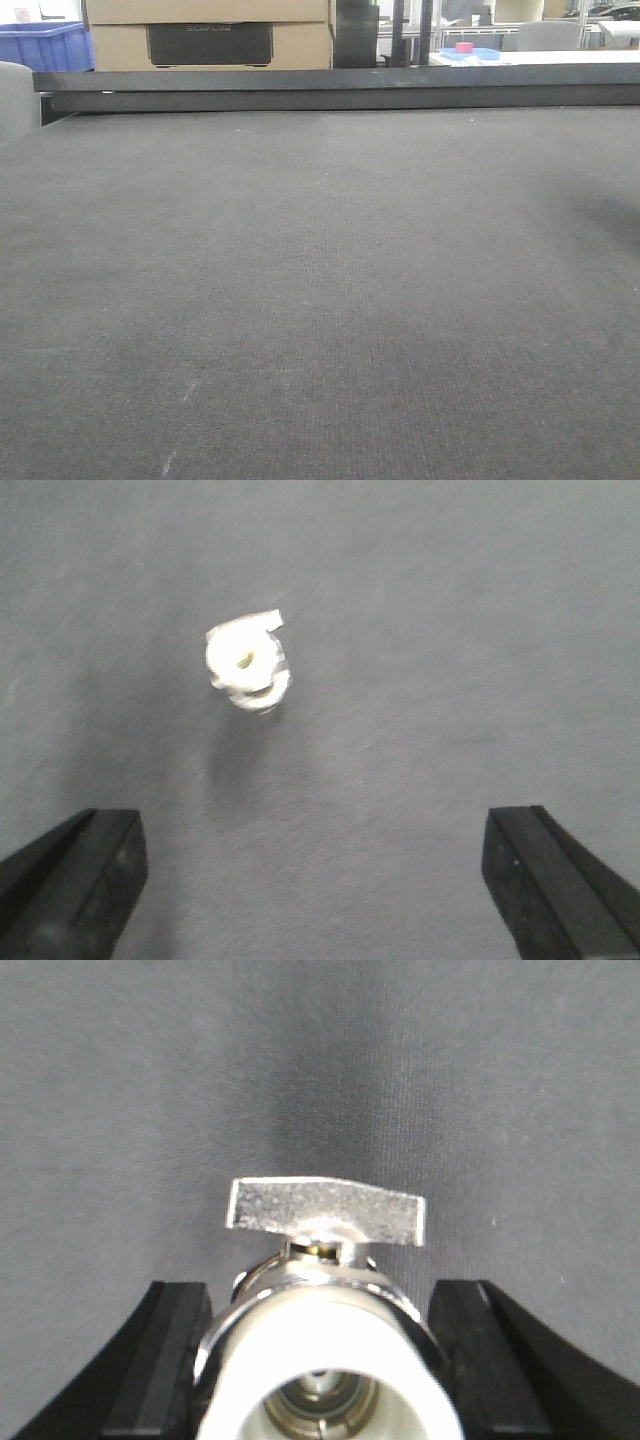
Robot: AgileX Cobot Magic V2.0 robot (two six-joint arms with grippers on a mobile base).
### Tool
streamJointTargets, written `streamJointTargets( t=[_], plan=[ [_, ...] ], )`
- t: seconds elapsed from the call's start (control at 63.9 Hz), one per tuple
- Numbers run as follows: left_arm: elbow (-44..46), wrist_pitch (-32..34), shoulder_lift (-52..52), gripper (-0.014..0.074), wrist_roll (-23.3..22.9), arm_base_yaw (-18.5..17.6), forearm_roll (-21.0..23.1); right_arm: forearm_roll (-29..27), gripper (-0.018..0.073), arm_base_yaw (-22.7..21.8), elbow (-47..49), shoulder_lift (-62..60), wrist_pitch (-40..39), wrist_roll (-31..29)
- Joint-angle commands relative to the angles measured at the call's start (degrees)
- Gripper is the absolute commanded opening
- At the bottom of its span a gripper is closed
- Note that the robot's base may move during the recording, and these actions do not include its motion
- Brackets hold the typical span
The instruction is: Place valve from conveyor to right shelf box
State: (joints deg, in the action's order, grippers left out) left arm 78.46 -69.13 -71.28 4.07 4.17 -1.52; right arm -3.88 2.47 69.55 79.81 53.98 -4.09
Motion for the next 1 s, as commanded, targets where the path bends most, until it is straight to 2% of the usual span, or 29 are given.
streamJointTargets(
  t=[0.0, 0.172, 0.485, 0.986],
  plan=[
    [2.8, -0.8, -4.8, 0.058, 3.6, 2.7, 1.8, 0.1, -0.0157, 0.0, -1.7, -4.4, -1.8, -0.4],
    [6.0, 0.2, -14.1, 0.058, 6.3, 3.9, 1.8, -0.1, -0.0157, 0.0, -3.0, -9.5, -1.7, -0.4],
    [9.2, 4.4, -27.8, 0.058, 6.3, 3.9, 1.9, -1.0, -0.0157, 0.0, -3.0, -10.9, -1.0, -0.4],
    [9.4, 6.7, -36.8, 0.058, 6.3, 3.9, 2.6, -1.0, -0.0157, 0.0, -3.0, -10.9, -1.3, -0.4]
  ],
)
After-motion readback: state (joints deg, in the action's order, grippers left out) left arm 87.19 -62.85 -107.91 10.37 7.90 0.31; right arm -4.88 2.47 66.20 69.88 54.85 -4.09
